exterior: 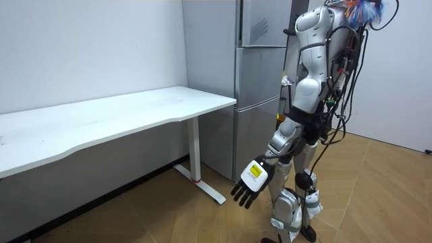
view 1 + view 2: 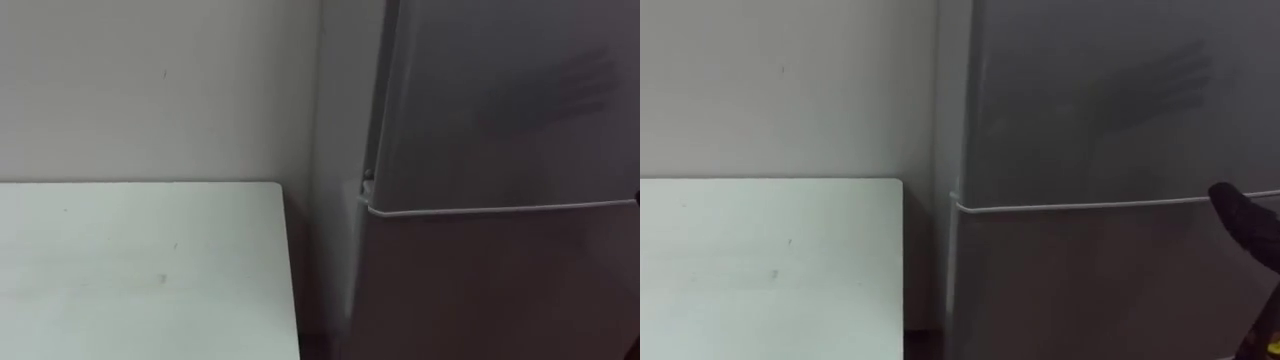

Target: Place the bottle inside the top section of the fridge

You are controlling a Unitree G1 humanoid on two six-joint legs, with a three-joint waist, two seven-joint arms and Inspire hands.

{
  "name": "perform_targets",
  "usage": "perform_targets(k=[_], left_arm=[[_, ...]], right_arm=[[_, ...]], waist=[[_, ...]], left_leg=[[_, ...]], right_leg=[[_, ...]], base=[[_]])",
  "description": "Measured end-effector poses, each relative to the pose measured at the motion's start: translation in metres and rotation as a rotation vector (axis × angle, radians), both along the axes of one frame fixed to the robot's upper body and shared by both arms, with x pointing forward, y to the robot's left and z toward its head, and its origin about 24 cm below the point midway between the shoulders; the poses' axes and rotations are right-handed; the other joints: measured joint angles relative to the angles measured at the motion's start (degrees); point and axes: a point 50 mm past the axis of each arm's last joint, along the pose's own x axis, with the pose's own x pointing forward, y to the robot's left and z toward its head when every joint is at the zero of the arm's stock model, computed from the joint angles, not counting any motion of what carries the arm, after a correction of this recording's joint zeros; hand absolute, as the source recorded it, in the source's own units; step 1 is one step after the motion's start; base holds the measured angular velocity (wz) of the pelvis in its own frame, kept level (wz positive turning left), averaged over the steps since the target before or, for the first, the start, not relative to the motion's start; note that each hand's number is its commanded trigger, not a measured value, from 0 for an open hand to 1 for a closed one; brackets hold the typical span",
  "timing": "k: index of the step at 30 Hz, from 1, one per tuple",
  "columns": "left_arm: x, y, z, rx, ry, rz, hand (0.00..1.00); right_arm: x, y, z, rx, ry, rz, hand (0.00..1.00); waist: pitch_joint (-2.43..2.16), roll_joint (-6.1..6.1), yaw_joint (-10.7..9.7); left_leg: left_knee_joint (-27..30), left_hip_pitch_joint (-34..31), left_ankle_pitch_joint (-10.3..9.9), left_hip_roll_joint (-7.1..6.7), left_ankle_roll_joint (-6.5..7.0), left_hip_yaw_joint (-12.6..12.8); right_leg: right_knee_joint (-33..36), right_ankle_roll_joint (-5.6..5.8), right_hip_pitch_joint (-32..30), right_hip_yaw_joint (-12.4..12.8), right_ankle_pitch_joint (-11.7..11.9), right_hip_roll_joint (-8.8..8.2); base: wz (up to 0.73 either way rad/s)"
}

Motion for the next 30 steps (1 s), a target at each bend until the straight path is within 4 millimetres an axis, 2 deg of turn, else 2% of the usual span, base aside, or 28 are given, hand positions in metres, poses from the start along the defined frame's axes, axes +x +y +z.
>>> perform_targets(k=[2, 4, 9, 14, 17, 25, 29, 30], left_arm=[[0.000, 0.000, 0.000, 0.001, 0.001, -0.005, 0.00], [0.001, 0.000, 0.000, 0.004, 0.002, -0.014, 0.00], [0.006, 0.000, 0.000, 0.008, -0.006, -0.036, 0.00], [0.008, 0.000, 0.000, 0.012, -0.003, -0.055, 0.00], [0.011, 0.000, 0.001, 0.018, -0.010, -0.081, 0.00], [0.024, -0.002, 0.003, 0.019, -0.044, -0.119, 0.00], [0.027, -0.003, 0.002, 0.017, -0.047, -0.131, 0.00], [0.028, -0.003, 0.002, 0.017, -0.047, -0.137, 0.00]], right_arm=[[0.000, 0.001, 0.000, -0.003, -0.001, 0.005, 0.00], [0.001, 0.005, 0.002, -0.014, -0.004, 0.016, 0.00], [0.006, 0.020, 0.004, -0.050, -0.007, 0.091, 0.00], [0.013, 0.026, 0.012, -0.062, -0.046, 0.124, 0.00], [0.015, 0.027, 0.015, -0.071, -0.056, 0.140, 0.00], [0.019, 0.038, 0.012, -0.089, -0.035, 0.201, 0.00], [0.030, 0.054, 0.014, -0.086, -0.052, 0.262, 0.00], [0.032, 0.058, 0.016, -0.097, -0.056, 0.272, 0.00]], waist=[[-0.17, -0.03, 0.4], [-0.07, -0.20, 0.6], [-0.20, -0.36, 0.6], [0.01, -0.79, 0.7], [-0.02, -1.10, 1.0], [-0.03, -0.56, 2.1], [-0.13, -0.36, 2.1], [-0.01, -0.19, 2.2]], left_leg=[[0.0, 0.0, 0.0, 0.00, 0.00, 0.0], [0.0, 0.0, 0.0, 0.00, 0.00, 0.0], [0.0, -0.1, 0.0, 0.00, 0.00, -0.1], [0.0, -0.2, 0.0, 0.01, -0.01, 0.0], [0.1, -0.2, 0.0, 0.02, 0.00, 0.0], [0.2, -0.3, 0.0, 0.05, -0.01, -0.3], [0.4, -0.4, 0.0, 0.03, 0.00, -0.4], [0.4, -0.5, 0.0, 0.01, 0.00, -0.6]], right_leg=[[0.0, 0.00, -0.1, 0.0, 0.0, 0.01], [0.0, 0.00, -0.2, 0.0, 0.0, 0.01], [0.1, 0.00, -0.2, -0.1, 0.0, -0.01], [0.0, 0.00, -0.1, -0.1, 0.0, 0.00], [0.0, 0.00, -0.3, -0.1, 0.0, -0.01], [-0.1, -0.02, -0.1, -0.4, 0.0, -0.01], [0.0, -0.03, 0.1, -0.4, 0.0, -0.02], [0.0, -0.03, 0.2, -0.6, 0.0, -0.04]], base=[[0.00], [0.00], [0.00], [0.00], [0.00], [0.00], [0.01], [0.04]])
